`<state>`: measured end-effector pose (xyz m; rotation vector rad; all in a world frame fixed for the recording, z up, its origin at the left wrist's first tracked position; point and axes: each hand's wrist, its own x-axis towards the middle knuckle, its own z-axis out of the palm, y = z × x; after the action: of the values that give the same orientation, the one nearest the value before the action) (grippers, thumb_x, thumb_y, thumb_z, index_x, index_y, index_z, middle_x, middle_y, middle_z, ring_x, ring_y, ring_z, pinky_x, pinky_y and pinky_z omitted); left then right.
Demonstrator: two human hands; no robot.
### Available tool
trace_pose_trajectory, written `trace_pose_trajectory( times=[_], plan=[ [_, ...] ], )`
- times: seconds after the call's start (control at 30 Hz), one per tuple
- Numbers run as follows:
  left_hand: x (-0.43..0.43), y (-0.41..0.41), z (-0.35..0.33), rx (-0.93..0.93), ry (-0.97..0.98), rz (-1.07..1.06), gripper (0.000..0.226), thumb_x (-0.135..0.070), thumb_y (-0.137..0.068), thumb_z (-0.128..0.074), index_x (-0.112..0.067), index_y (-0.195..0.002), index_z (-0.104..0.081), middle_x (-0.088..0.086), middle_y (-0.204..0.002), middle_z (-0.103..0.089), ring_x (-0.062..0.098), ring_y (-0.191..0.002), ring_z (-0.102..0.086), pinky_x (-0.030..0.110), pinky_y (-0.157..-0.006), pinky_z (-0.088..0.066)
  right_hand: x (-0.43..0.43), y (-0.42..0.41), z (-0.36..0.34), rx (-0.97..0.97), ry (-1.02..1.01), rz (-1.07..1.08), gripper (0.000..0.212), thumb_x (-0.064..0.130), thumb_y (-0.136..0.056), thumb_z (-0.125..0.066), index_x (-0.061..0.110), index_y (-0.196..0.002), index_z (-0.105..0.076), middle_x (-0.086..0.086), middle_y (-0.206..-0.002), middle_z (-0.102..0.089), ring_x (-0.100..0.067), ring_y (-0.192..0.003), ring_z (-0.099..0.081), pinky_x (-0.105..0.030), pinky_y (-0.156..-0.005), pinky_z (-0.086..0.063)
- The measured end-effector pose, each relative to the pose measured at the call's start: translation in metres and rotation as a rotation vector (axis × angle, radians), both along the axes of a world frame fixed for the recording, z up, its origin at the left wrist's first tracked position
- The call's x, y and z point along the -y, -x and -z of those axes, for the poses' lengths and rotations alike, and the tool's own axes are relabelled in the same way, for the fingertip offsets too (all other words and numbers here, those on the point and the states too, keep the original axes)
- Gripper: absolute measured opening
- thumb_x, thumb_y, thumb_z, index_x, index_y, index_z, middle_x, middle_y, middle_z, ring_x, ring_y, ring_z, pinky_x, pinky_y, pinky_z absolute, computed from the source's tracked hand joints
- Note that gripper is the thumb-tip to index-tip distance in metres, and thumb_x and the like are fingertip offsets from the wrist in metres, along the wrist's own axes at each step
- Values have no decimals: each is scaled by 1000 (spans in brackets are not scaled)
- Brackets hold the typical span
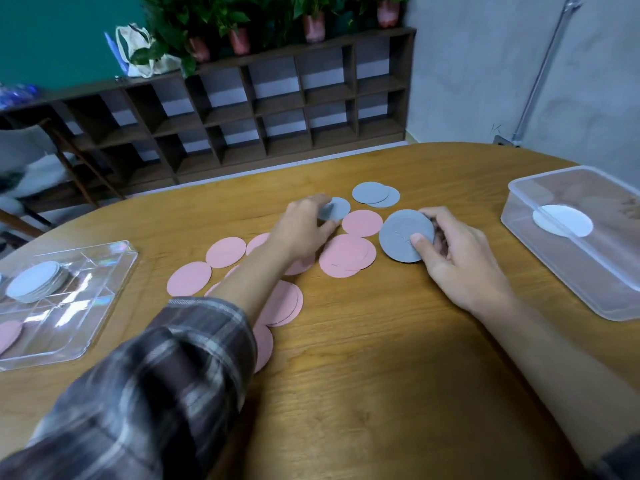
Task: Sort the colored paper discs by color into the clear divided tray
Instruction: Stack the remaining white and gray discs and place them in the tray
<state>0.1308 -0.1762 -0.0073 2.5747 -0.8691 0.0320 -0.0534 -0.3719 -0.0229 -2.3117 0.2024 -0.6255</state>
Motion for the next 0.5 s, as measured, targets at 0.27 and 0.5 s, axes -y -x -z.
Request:
trace_pose_trajectory(
  times=[0.27, 0.5],
  plan=[
    [2, -7, 7, 163, -29, 5, 36, -46, -103, -59, -19, -123, -72, 4, -113, -75, 28, -102, -67, 42, -82, -56, -1, -1, -1, -11, 5, 15, 25, 25, -102, -59, 26, -126, -58, 13, -80, -51, -9, -74, -52, -15, -66, -37],
    [-9, 11, 4, 371, -3, -36, 25, -30, -113, -35, -13, -112, -53, 13, -94, -67, 40, -81, -62, 50, -67, -51, -2, 0, -2, 30, -3, 4, 40, 19, -103, -58, 18, -142, -57, 30, -86, -44, 22, -83, -48, 1, -73, -33]
  ],
)
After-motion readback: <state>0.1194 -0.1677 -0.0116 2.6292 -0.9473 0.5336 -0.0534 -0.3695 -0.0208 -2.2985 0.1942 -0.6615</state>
